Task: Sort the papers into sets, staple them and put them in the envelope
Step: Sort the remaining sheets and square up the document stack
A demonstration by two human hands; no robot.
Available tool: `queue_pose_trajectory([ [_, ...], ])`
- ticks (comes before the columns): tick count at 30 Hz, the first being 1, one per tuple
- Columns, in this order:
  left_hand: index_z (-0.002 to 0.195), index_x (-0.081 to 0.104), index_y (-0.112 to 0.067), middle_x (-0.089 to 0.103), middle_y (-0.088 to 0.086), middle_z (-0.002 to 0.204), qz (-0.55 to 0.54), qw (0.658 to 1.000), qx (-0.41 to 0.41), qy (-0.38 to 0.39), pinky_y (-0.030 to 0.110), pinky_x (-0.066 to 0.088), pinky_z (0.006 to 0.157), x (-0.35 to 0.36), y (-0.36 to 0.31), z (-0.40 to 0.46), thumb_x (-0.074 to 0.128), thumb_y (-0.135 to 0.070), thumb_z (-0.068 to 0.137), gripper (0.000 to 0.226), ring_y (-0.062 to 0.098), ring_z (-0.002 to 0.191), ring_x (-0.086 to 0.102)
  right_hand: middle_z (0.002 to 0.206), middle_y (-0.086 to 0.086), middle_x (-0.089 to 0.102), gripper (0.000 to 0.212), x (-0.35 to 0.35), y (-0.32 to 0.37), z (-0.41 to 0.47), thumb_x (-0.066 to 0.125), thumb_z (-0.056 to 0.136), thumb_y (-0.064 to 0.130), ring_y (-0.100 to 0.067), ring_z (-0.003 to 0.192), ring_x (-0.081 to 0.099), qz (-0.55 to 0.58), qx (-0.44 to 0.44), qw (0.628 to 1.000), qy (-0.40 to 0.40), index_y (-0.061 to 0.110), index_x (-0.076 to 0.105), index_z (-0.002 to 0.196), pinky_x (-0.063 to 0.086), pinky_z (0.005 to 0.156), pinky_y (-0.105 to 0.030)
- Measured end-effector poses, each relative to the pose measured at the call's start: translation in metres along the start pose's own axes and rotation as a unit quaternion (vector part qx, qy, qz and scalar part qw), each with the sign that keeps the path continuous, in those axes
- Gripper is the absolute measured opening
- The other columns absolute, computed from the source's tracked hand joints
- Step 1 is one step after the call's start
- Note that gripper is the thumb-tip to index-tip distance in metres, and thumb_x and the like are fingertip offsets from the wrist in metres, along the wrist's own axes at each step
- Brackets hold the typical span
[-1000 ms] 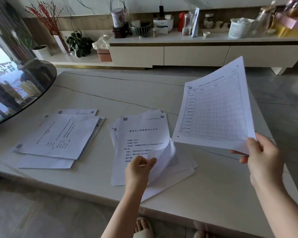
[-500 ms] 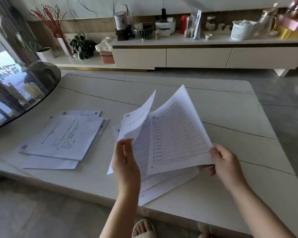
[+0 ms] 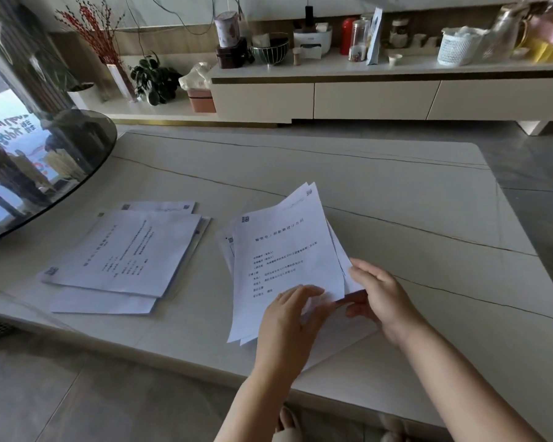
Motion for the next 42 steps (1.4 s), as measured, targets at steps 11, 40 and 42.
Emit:
queue_pose_trajectory([
  [11,0.097,0.07,-0.015,0.064,-0.01,0.086,-0.03,0.987,-0.135,-0.085,0.015,0.039,0.059,-0.017,0.034,-0.002,0.054,-0.007,0.094,0.018,0.014,0.074,0.059,0.113,-0.008,0.068,0.029,-0.056,-0.006,0.017,0.06,0.091,0.022,-0.023,0.1,0.064,-0.346,-0.026,0.932,-0.107,0.011,0.064,0.117,0.049,0.087,-0.034],
  [40,0.147,0.016,-0.035,0.06,-0.01,0.099,0.0,0.997,-0.078,-0.01,0.028,0.048,0.066,0.001,0.003,-0.002,0.05,-0.019,0.098,0.062,0.014,0.082,0.062,0.072,-0.006,0.064,0.039,-0.043,0.022,-0.005,0.048,0.095,0.044,-0.03,0.075,0.06,-0.638,-0.127,0.751,-0.116,0.014,0.051,0.071,0.036,0.057,-0.03],
  [42,0.149,0.018,-0.035,0.057,-0.009,0.107,0.03,0.998,-0.033,-0.048,0.023,0.044,0.064,-0.009,-0.007,-0.001,0.052,-0.015,0.097,0.065,0.01,0.083,0.058,0.074,-0.01,0.064,0.037,-0.048,0.025,-0.005,0.05,0.095,0.039,-0.031,0.074,0.062,-0.58,-0.123,0.796,-0.117,0.008,0.052,0.075,0.038,0.056,-0.03],
])
Point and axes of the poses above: each hand's wrist, its own z-axis towards the middle knuckle, its own x-axis out of the palm, y = z × x, the point moved 9 cm from there along z, towards the middle knuckle
